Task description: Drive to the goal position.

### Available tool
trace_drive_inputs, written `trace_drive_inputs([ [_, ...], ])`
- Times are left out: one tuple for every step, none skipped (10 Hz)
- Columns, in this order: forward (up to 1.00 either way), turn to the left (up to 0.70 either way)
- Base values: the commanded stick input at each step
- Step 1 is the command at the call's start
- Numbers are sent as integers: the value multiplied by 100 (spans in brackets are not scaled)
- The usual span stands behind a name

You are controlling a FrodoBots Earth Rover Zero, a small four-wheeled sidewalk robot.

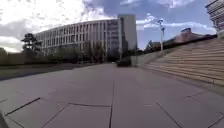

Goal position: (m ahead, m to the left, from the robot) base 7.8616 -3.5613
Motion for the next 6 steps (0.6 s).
trace_drive_inputs([
  [70, 0],
  [70, 0],
  [70, 0],
  [70, 0],
  [70, 0],
  [70, 0],
])
